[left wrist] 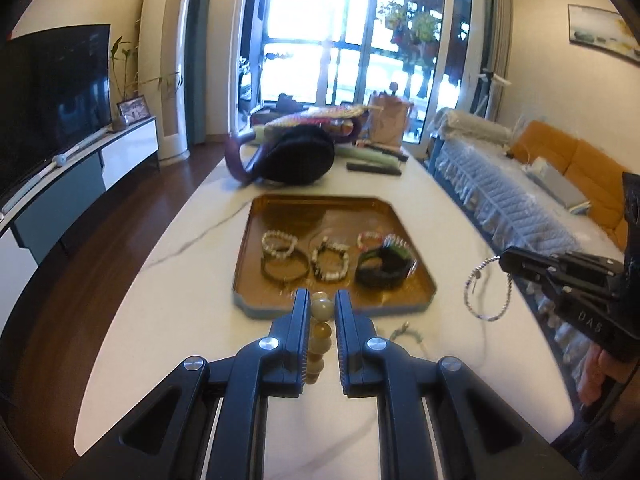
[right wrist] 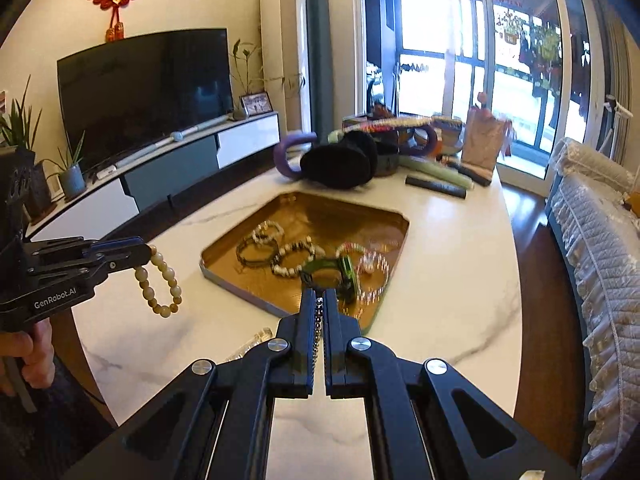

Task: Organize jewelry
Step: 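Carry both held bracelets over the copper tray with both tools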

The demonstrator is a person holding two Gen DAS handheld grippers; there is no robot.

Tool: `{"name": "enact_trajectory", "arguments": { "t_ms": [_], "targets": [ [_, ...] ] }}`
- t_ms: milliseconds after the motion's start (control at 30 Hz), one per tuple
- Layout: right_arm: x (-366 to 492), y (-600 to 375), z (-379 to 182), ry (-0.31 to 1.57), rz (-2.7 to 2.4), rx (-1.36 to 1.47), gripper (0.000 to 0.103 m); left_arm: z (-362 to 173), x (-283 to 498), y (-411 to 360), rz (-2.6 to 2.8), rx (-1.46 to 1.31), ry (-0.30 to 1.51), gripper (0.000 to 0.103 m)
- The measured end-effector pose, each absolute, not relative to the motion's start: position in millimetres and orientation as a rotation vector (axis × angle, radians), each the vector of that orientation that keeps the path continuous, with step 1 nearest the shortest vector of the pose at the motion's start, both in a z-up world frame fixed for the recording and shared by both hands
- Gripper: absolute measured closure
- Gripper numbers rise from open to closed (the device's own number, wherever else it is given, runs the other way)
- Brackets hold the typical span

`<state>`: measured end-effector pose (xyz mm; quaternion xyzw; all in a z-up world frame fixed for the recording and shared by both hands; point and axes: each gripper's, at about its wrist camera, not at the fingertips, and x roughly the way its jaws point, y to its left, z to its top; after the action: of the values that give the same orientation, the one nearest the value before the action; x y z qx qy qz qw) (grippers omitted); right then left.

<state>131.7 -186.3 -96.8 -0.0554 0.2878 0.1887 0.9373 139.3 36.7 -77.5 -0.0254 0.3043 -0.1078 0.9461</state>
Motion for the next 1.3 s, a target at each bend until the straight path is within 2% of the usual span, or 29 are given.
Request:
{"name": "enact_trajectory", "arguments": {
  "t_ms": [367, 733, 900, 1300],
  "targets": [
    [148, -180, -54, 0.501, 0.419, -0.116, 0.100, -38, 162, 15, -0.277, -0.025, 0.549, 0.090],
    [204, -175, -41, 0.479, 0.424, -0.121, 0.100, -9, 220, 10, -0.304, -0.033, 0.493, 0.090],
    [238, -167, -58, 0.512, 0.413, -0.150, 0.100, -24, 263, 19, -0.322, -0.081, 0.516, 0.090],
    [320, -164, -118, 0.593, 0.374, -0.154, 0.100, -114, 371, 39, -0.281, -0.146, 0.688, 0.090]
  ]
}}
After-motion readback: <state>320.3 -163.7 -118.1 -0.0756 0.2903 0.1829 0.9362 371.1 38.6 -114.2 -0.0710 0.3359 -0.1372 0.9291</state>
